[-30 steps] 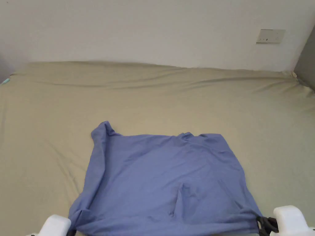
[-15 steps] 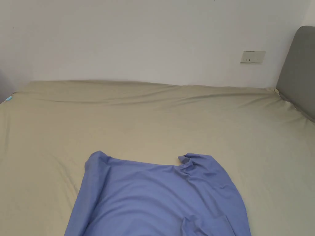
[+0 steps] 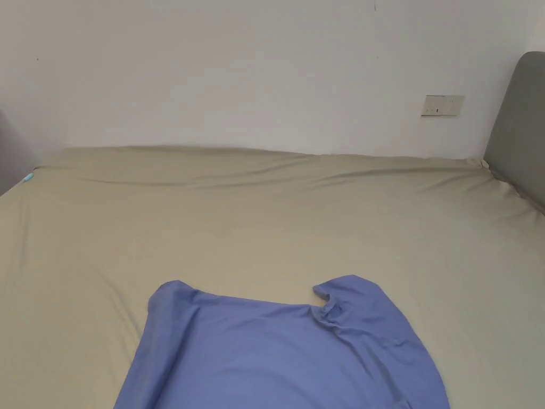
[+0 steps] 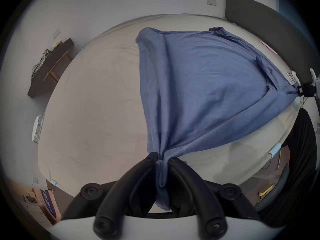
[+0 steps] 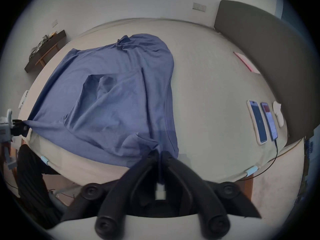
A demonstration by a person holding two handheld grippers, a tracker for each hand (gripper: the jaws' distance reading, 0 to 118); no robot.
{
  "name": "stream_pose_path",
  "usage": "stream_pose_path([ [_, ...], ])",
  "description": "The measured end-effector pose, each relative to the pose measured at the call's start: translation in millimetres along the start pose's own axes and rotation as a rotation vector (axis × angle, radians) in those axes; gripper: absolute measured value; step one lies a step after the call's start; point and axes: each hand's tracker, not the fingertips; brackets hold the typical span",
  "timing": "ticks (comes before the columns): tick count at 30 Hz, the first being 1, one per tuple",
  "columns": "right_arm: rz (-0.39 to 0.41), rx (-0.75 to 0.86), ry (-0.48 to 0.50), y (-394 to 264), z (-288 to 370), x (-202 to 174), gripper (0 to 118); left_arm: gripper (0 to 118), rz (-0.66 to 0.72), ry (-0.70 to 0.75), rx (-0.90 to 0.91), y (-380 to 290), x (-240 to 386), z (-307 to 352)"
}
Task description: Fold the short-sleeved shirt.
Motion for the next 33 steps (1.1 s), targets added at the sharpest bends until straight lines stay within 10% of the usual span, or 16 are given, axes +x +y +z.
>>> stream_pose_path([
  [2, 0.0, 0.022, -0.041, 10, 2, 2, 103, 54, -0.006, 0.011, 0.025, 8, 0, 6],
  [3, -0.002, 0.045, -0.047, 18, 6, 4, 117, 83, -0.001, 0.01, 0.055, 15, -2, 12],
  [7, -0.041, 0.258, -0.069, 73, 48, 2, 114, 111, 0.057, 0.008, 0.271, 62, -5, 49],
  [19, 0.066, 0.918, -0.02, 203, 184, -95, 116, 110, 0.168, 0.011, 0.956, 212, 27, 203],
  [22, 0.109, 0.927, -0.007, 214, 183, -114, 108, 106, 0.15, 0.045, 1.03, 222, 41, 214],
  [27, 0.115, 0.944, 0.007, 225, 173, -134, 11, 24, 0.11, 0.075, 1.033, 234, 58, 209],
  [29, 0.106, 0.945, 0.013, 229, 166, -136, 0, 4, 0.104, 0.081, 1.024, 237, 60, 201],
  [33, 0.117, 0.928, 0.006, 238, 151, -139, 0, 0, 0.102, 0.08, 0.99, 244, 62, 183],
])
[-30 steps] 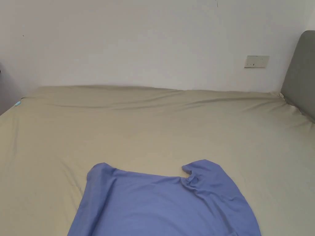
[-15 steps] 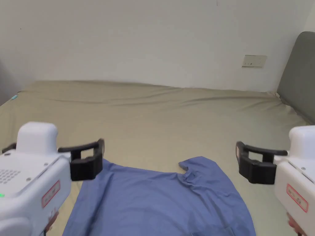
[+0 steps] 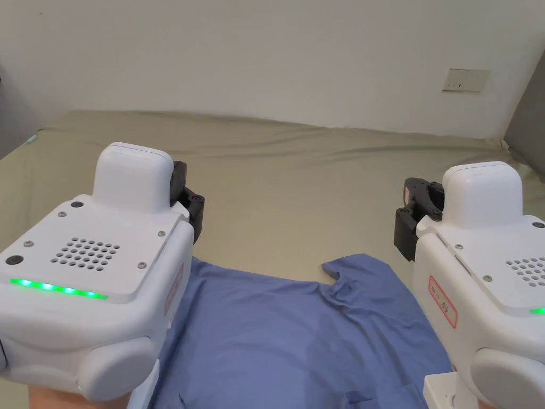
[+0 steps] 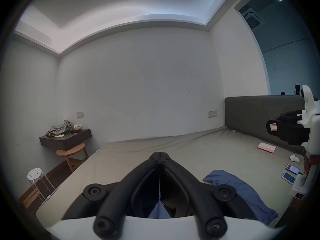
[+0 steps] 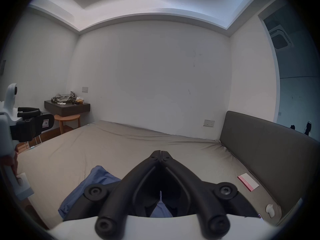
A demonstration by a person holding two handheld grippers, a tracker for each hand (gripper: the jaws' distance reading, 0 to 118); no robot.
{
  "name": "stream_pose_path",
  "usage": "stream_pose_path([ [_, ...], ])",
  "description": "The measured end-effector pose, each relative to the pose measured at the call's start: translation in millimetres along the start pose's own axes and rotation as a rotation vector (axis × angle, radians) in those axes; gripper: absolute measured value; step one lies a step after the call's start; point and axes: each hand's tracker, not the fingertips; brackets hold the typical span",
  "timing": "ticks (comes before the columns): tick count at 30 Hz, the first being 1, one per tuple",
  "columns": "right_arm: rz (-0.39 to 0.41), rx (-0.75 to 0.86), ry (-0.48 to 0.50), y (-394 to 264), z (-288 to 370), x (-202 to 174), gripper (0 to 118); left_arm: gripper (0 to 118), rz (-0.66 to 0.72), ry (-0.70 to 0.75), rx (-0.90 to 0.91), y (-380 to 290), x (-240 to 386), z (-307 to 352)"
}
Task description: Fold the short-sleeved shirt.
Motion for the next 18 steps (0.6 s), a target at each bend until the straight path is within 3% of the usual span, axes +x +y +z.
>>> stream_pose_path([
  [6, 0.027, -0.04, 0.003, -27, -33, 0, 0, 0, 0.084, -0.039, -0.118, -38, -16, -47],
  [10, 0.031, -0.143, 0.017, -60, -62, 4, 0, 0, 0.065, 0.018, -0.35, -118, -41, -107],
  [13, 0.039, -0.218, 0.015, -85, -90, 8, 0, 0, 0.153, -0.019, -0.471, -173, -65, -152],
  [15, 0.044, -0.255, 0.008, -99, -107, 11, 0, 5, 0.136, 0.06, -0.51, -202, -77, -186],
  [16, 0.042, -0.269, 0.006, -105, -113, 13, 0, 12, 0.107, 0.074, -0.555, -213, -85, -206],
  [18, 0.043, -0.298, 0.002, -115, -126, 18, 0, 71, 0.146, 0.063, -0.608, -232, -101, -247],
])
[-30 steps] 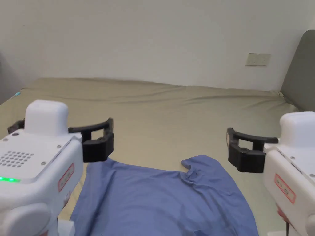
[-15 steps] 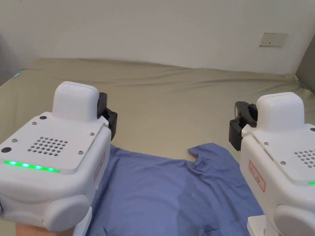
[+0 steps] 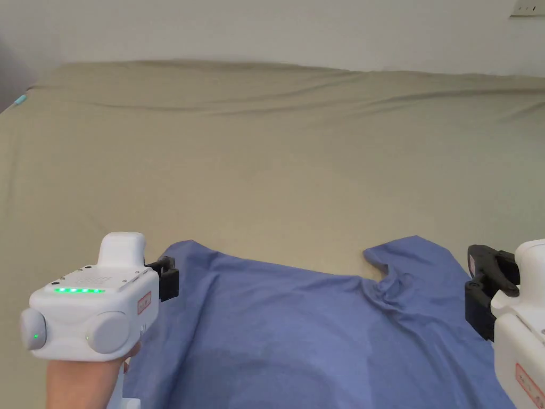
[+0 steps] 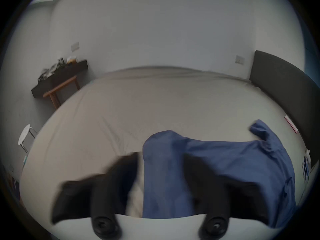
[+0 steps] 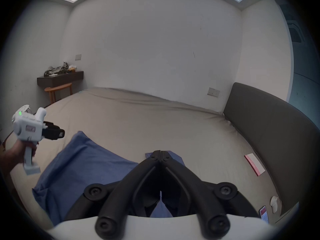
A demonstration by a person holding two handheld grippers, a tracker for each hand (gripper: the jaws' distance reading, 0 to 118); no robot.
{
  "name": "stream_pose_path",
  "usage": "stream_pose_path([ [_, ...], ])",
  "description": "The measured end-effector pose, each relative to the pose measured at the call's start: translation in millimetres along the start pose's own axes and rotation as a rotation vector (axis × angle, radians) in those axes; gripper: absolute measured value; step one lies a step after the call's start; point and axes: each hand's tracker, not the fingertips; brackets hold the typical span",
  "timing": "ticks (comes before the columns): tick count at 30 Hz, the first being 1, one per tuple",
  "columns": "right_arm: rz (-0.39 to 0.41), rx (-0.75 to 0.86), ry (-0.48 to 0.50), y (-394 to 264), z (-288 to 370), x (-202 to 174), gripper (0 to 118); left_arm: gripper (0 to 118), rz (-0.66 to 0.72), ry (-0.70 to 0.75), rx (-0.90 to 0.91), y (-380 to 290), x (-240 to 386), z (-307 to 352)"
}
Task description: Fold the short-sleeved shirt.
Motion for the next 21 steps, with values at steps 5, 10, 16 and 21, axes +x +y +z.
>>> stream_pose_path([
  [5, 0.022, -0.055, -0.036, -11, -21, 14, 0, 117, 0.048, 0.033, -0.05, 24, -22, -73],
  [10, -0.013, -0.09, -0.06, -12, -29, 29, 0, 96, 0.04, 0.039, -0.228, 17, -18, -115],
  [16, -0.002, -0.111, -0.078, -8, -33, 43, 0, 58, -0.081, 0.014, -0.188, 9, 12, -108],
  [21, -0.048, -0.169, -0.073, -5, -49, 70, 0, 0, -0.144, 0.03, -0.09, 20, 19, -66],
])
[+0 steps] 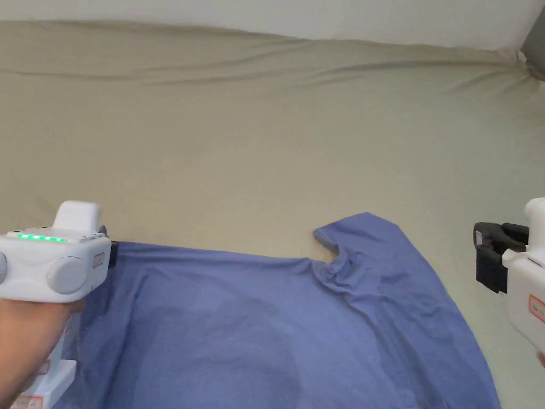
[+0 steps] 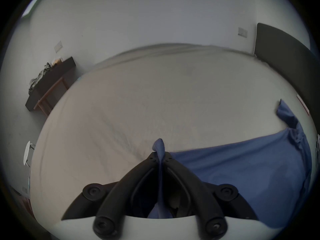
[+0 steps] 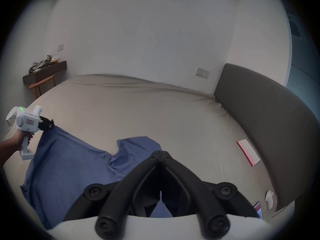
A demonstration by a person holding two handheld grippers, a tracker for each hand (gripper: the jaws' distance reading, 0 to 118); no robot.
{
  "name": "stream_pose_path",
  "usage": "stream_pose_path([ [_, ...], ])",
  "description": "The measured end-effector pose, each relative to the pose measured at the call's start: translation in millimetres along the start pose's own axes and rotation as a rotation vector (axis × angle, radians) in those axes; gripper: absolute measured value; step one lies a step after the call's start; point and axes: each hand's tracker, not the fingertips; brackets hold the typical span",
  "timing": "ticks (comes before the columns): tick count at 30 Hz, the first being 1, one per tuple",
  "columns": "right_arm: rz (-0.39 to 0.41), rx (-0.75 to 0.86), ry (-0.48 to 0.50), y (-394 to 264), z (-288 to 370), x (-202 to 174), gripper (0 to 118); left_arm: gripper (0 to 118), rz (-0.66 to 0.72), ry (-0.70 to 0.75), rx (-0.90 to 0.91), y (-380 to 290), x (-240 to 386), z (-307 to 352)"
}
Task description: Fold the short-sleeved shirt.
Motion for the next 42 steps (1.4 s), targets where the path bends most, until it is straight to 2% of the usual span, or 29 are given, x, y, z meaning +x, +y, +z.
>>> stream_pose_path([
  [3, -0.021, -0.09, 0.009, -6, -26, 15, 0, 0, -0.018, 0.004, 0.103, 4, 2, 47],
  [4, -0.03, -0.122, 0.02, -10, -38, 19, 8, 0, -0.034, 0.009, 0.134, 4, 1, 62],
  [7, -0.032, -0.317, 0.069, -31, -88, 30, 109, 0, -0.099, 0.015, 0.186, -1, 5, 103],
  [8, -0.046, -0.422, 0.083, -42, -107, 33, 114, 0, -0.111, 0.023, 0.191, -5, 5, 113],
  [9, -0.08, -0.454, 0.055, -50, -124, 34, 109, 0, -0.119, 0.032, 0.197, -10, 5, 122],
  [10, -0.077, -0.497, 0.043, -58, -138, 35, 109, 0, -0.119, 0.035, 0.196, -14, 5, 130],
  [13, -0.192, -0.596, -0.001, -90, -164, 42, 109, 0, -0.12, 0.043, 0.196, -30, 2, 150],
  [15, -0.234, -0.623, -0.05, -100, -170, 43, 109, 0, -0.126, 0.053, 0.189, -40, 0, 158],
  [18, -0.269, -0.584, -0.02, -108, -161, 36, 100, 0, -0.126, 0.059, 0.167, -51, -2, 163],
  [19, -0.258, -0.578, -0.027, -106, -157, 33, 89, 0, -0.123, 0.056, 0.16, -54, -3, 164],
  [21, -0.269, -0.55, 0.039, -102, -149, 30, 44, 0, -0.119, 0.057, 0.146, -59, -3, 164],
  [22, -0.254, -0.547, 0.056, -98, -146, 26, 34, 0, -0.119, 0.057, 0.141, -62, -3, 165],
  [24, -0.123, -0.527, 0.104, -92, -142, 14, 3, 0, -0.112, 0.053, 0.133, -66, -7, 163],
  [26, -0.024, -0.505, 0.037, -98, -135, 15, 0, 0, -0.105, 0.054, 0.145, -64, -9, 169],
  [30, -0.139, -0.295, 0.043, -57, -81, 34, 0, 0, -0.076, 0.073, 0.223, -44, -18, 197],
  [36, -0.083, 0.003, 0.065, 17, 42, 57, 0, 0, -0.042, 0.134, 0.414, 0, -39, 278],
  [39, -0.052, 0.167, 0.018, 51, 104, 63, 0, 0, -0.018, 0.166, 0.516, 18, -54, 326],
  [42, -0.076, 0.307, 0.014, 79, 160, 73, 0, 0, 0.007, 0.18, 0.599, 33, -66, 373],
])
